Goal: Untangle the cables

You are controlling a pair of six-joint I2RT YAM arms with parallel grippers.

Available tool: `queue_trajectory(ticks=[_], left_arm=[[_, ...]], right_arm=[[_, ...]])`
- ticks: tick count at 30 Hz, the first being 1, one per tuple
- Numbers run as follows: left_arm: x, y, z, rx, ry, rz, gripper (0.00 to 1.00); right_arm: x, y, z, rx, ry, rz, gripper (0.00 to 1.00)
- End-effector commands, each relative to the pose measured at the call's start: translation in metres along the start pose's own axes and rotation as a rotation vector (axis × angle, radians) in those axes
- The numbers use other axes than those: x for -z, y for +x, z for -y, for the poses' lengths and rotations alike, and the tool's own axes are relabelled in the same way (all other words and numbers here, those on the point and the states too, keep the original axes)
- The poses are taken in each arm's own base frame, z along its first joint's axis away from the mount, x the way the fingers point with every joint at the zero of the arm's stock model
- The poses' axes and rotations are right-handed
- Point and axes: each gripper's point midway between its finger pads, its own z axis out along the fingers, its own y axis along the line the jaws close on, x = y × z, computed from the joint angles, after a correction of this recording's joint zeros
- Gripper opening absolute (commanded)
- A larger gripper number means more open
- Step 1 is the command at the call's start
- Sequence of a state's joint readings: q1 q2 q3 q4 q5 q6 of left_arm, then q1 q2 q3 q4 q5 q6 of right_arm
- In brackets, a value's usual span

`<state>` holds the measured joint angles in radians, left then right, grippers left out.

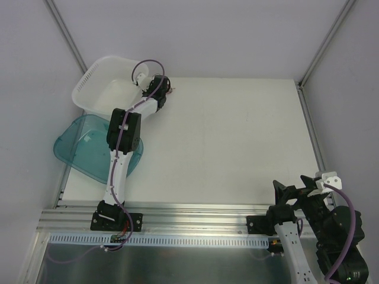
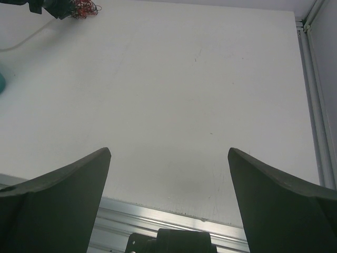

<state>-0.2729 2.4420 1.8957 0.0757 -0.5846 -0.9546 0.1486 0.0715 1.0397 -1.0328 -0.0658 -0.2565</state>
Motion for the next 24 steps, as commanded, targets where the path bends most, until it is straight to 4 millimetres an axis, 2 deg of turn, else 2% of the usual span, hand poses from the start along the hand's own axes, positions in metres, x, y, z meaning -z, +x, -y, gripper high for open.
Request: queue_trajectory(ticks=[1,2,7,8,9,11,12,13,14,15,16,17,18,19,20,21,22,23,24], left_arm=[[-0.001,-0.009,0.017,0.055,0.045,0.006,0.15],[-0.002,-0.008,0.016,0.052,0.047,-0.001,0.0],[0.009,-0.001,0.021,0.013,0.075,-0.042,0.0],[0.01,0.004,0.017,0.0,0.073,-0.056,0.0],[0.02,0.004,0.026,-0.004,0.104,-0.077,0.0],[0.03,0.015,0.024,-0.032,0.122,-0.125,0.0],[0.044,0.018,0.035,-0.036,0.162,-0.159,0.0],[0.051,0.023,0.038,-0.047,0.183,-0.187,0.0],[0.058,0.033,0.03,-0.066,0.182,-0.223,0.0],[0.071,0.028,0.037,-0.067,0.211,-0.238,0.0],[0.086,0.038,0.042,-0.09,0.25,-0.284,0.0],[0.094,0.049,0.03,-0.118,0.242,-0.32,0.0],[0.111,0.045,0.036,-0.135,0.278,-0.334,0.0],[0.124,0.053,0.037,-0.161,0.298,-0.364,0.0],[0.138,0.07,0.025,-0.192,0.309,-0.429,0.0],[0.156,0.065,0.03,-0.2,0.34,-0.444,0.0],[0.166,0.071,0.024,-0.234,0.35,-0.471,0.0],[0.185,0.091,0.013,-0.275,0.361,-0.538,0.0],[0.202,0.086,0.016,-0.298,0.393,-0.547,0.0]], right_arm=[[-0.001,-0.013,-0.002,0.021,-0.018,0.023,0.99],[-0.001,-0.013,-0.002,0.021,-0.017,0.021,1.0],[0.0,-0.014,-0.003,0.023,-0.021,0.029,1.0],[0.0,-0.014,-0.003,0.024,-0.021,0.029,1.0],[0.0,-0.014,-0.003,0.025,-0.025,0.032,1.0],[0.001,-0.014,-0.004,0.025,-0.031,0.036,1.0],[0.002,-0.015,-0.005,0.022,-0.033,0.038,1.0],[0.002,-0.016,-0.006,0.021,-0.038,0.042,1.0],[0.002,-0.016,-0.006,0.007,-0.036,0.039,0.99],[0.001,-0.016,-0.007,-0.001,-0.04,0.037,1.0],[0.001,-0.016,-0.011,-0.007,-0.061,0.037,0.99],[-0.001,-0.016,-0.014,-0.018,-0.076,0.027,1.0],[-0.002,-0.016,-0.018,-0.026,-0.101,0.019,1.0],[-0.003,-0.015,-0.02,-0.036,-0.109,0.006,1.0],[-0.004,-0.014,-0.021,-0.045,-0.113,-0.008,1.0],[-0.008,-0.013,-0.022,-0.074,-0.11,-0.034,1.0],[-0.011,-0.012,-0.02,-0.087,-0.097,-0.052,1.0],[-0.012,-0.007,-0.019,-0.101,-0.088,-0.082,1.0],[-0.017,-0.004,-0.019,-0.117,-0.083,-0.122,1.0]])
